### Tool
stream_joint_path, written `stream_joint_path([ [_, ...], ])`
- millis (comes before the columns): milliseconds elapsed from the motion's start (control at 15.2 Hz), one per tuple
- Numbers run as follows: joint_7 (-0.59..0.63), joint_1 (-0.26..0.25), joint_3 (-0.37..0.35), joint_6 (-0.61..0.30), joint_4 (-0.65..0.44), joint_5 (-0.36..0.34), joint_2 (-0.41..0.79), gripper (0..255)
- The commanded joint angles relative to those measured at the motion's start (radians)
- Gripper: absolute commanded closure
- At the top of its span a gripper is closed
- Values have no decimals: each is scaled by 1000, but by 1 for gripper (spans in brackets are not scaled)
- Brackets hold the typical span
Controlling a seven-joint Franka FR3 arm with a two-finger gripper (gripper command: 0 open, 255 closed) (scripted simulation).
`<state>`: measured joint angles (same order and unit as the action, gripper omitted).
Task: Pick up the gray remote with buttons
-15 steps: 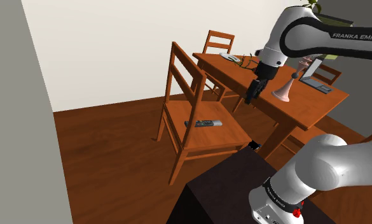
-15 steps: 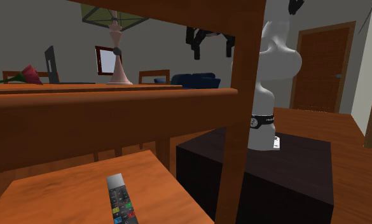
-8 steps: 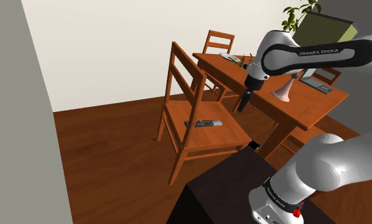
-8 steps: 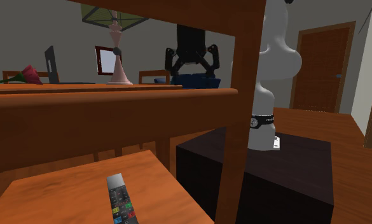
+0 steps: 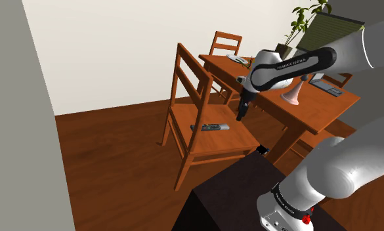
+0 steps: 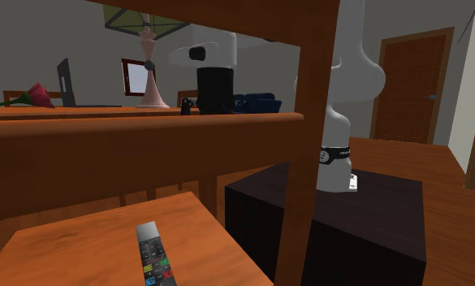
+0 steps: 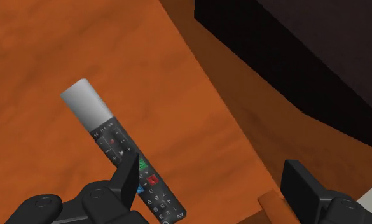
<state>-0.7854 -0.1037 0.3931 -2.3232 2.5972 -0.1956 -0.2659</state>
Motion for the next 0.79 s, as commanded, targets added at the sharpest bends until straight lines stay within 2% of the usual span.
stream_joint_path([
  [0, -96, -22, 30, -76, -29, 29, 97, 0],
  [198, -250, -46, 55, -171, -78, 106, 240, 0],
  [396, -417, -46, 45, -248, -142, 211, 383, 0],
  [726, -665, 19, -46, -335, -273, 357, 602, 0],
])
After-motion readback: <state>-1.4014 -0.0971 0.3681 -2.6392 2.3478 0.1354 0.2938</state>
